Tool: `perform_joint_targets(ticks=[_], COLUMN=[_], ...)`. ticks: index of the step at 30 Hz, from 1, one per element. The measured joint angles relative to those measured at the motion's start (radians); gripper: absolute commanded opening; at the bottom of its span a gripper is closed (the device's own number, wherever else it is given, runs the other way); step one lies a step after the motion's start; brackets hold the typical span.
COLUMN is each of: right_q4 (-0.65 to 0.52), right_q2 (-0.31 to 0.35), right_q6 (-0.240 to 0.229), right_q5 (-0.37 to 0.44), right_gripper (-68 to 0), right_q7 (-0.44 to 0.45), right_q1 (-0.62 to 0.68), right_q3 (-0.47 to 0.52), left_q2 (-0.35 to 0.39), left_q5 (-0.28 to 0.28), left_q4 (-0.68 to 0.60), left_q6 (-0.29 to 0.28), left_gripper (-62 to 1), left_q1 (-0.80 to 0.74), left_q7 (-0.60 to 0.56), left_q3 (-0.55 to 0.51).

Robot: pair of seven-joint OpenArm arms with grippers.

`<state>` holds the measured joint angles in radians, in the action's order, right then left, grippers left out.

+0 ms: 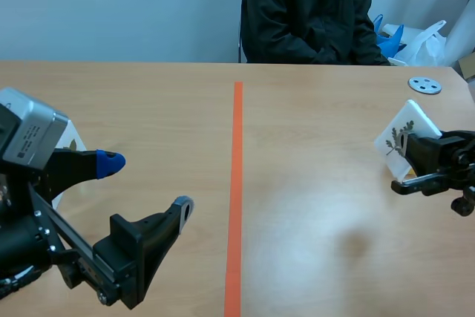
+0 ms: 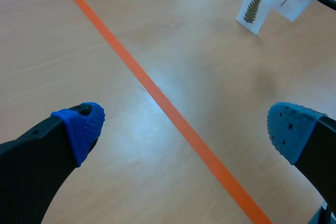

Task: Sort the leaf by its shape. The table is split by an orange tape line. A compound leaf with several leaflets goes to the left side, a simple leaf with one blade goes to the right side. Return to the home posture when a red brick is placed on the table.

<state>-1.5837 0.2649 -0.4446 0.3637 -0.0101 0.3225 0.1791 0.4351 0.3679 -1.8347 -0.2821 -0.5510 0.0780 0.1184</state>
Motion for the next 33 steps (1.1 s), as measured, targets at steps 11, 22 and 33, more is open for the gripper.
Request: perform_joint_targets(ticks=[11,22,33], right_q4=[0.370,0.475,0.480], right_q2=[-0.005,-0.020,-0.026], right_q6=[0.012,0.075,0.142], right_q5=[0.000,-0.005,-0.026], right_gripper=[-66.0,-66.0,-66.0], right_q7=[-0.003,0.000,-0.024], right_q1=[-0.198,-0.272,-0.269], right_q3=[-0.005,-0.005,-0.005], left_q2=[0.000,0.000,0.000], left_q5=[0.000,0.000,0.000], left_q4=[0.000,0.000,0.000], left_q6=[0.000,0.000,0.000], left_gripper=[1.4,1.4,1.4], left_q1=[0.000,0.000,0.000], left_q7=[-0.015,-0.022,-0.022], left_q3=[0.000,0.000,0.000])
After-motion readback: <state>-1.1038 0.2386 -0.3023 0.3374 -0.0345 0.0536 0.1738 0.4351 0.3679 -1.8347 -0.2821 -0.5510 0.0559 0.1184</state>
